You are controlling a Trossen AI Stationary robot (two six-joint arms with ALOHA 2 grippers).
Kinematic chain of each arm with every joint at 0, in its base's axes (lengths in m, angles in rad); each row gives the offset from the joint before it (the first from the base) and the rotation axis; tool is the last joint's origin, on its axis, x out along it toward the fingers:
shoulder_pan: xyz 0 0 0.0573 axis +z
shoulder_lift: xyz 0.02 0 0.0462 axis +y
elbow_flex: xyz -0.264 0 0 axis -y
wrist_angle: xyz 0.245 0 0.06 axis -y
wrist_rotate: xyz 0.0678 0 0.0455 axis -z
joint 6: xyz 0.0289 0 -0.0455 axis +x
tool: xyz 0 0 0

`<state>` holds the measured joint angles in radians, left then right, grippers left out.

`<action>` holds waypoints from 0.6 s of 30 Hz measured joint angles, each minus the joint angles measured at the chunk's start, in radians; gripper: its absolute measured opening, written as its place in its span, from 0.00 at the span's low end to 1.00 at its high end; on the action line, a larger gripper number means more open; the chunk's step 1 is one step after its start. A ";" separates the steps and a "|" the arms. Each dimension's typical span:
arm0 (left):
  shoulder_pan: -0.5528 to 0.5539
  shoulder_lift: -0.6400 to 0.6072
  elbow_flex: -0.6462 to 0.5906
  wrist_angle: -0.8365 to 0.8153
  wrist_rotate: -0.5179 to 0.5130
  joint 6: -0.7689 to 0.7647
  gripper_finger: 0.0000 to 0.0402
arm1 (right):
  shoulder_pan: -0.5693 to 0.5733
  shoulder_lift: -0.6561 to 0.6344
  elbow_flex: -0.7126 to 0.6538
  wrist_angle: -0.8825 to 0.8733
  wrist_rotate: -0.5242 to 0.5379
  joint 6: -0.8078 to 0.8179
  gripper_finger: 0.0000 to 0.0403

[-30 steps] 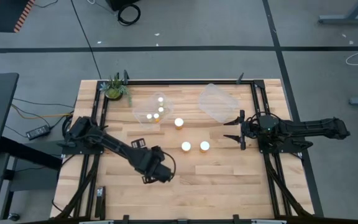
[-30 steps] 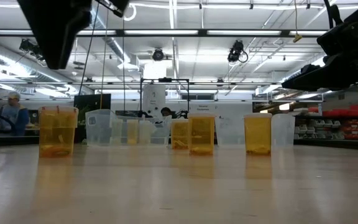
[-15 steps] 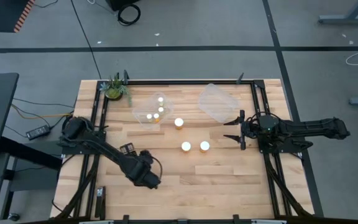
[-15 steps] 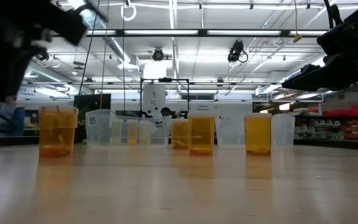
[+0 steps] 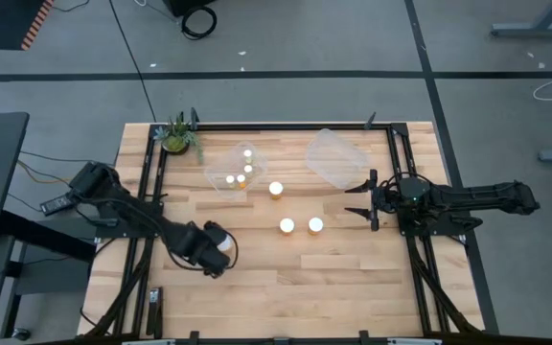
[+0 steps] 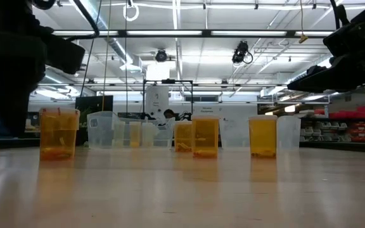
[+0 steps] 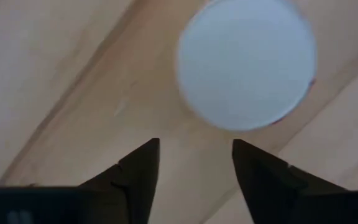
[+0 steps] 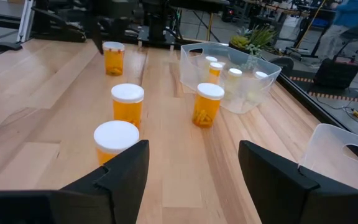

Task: Pick and place medicine bottles into bin by pill shape (circle, oval)
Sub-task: Put the top right big orange pill bottle into the right transparent bin

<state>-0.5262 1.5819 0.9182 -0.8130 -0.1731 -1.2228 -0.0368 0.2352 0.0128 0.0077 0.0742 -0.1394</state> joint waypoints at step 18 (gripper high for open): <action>0.059 0.004 -0.009 0.132 -0.017 0.170 0.69 | 0.000 0.000 0.000 0.000 0.000 0.000 0.63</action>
<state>-0.4671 1.5856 0.9089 -0.6814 -0.1897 -1.0533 -0.0368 0.2351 0.0128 0.0082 0.0742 -0.1395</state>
